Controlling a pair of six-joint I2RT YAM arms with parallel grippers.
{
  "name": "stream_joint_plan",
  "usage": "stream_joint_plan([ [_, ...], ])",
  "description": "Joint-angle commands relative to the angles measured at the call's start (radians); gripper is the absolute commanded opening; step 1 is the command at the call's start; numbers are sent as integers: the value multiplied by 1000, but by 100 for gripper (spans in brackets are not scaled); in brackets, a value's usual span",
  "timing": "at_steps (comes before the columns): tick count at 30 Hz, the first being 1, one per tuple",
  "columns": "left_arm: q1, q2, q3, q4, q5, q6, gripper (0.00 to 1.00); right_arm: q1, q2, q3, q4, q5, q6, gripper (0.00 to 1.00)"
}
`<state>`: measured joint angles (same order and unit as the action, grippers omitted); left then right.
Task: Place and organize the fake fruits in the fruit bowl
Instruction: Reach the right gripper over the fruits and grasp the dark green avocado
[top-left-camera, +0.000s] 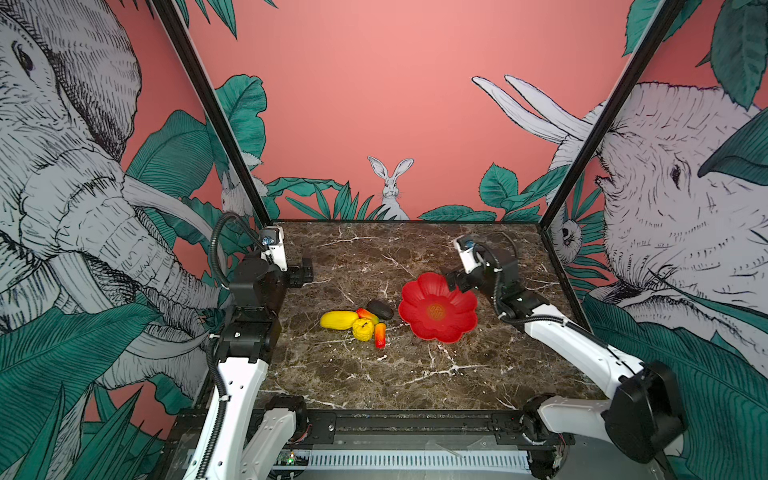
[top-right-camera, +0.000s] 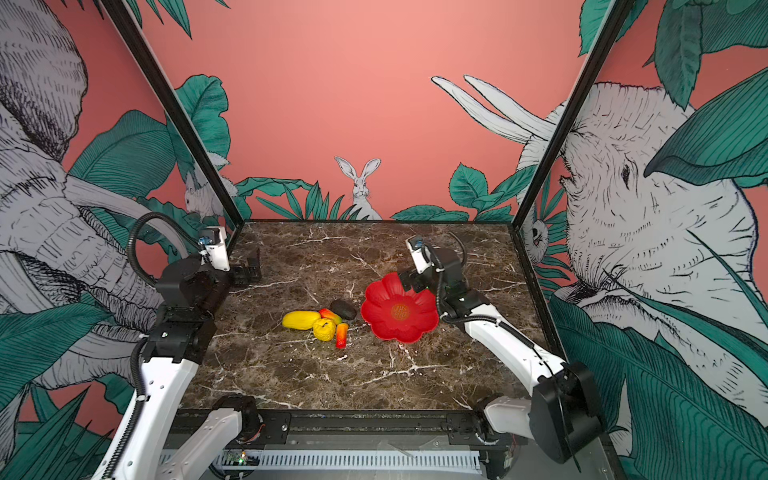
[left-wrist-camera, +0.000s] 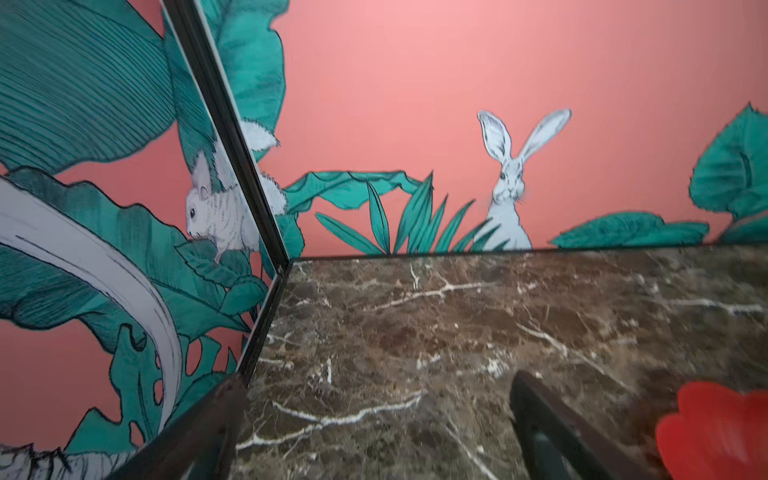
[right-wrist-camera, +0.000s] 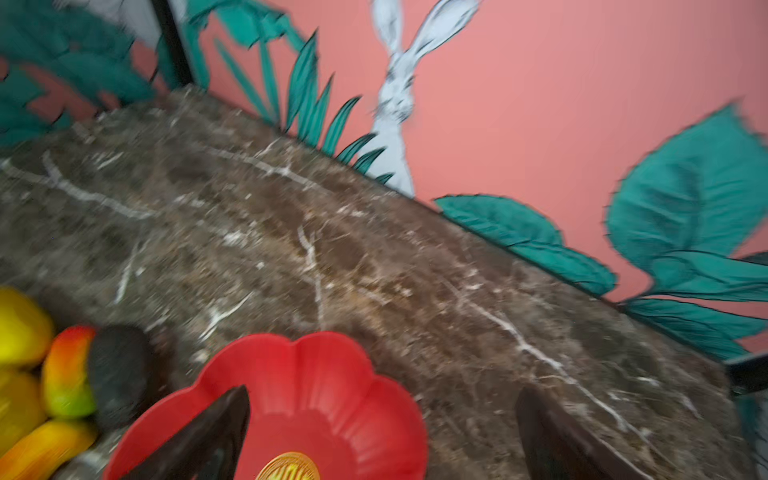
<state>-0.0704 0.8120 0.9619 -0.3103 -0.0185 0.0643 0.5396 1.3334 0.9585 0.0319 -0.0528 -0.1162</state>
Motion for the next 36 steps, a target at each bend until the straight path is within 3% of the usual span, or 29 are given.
stream_joint_plan([
  [1, -1, 11, 17, -280, 165, 125, 100, 89, 106, 114, -190, -79, -36, 99],
  [5, 1, -29, -75, -197, 297, 131, 100, 178, 259, 255, -269, -128, -60, 99],
  [14, 3, -49, -78, -218, 260, 146, 100, 269, 589, 460, -332, -174, -65, 99],
  [19, 3, -50, -80, -218, 260, 148, 100, 282, 685, 522, -326, -205, -60, 98],
  [25, 3, -56, -81, -216, 253, 147, 100, 283, 762, 575, -320, -201, -19, 83],
  [36, 2, -73, -85, -215, 237, 149, 100, 284, 829, 603, -315, -215, 20, 64],
])
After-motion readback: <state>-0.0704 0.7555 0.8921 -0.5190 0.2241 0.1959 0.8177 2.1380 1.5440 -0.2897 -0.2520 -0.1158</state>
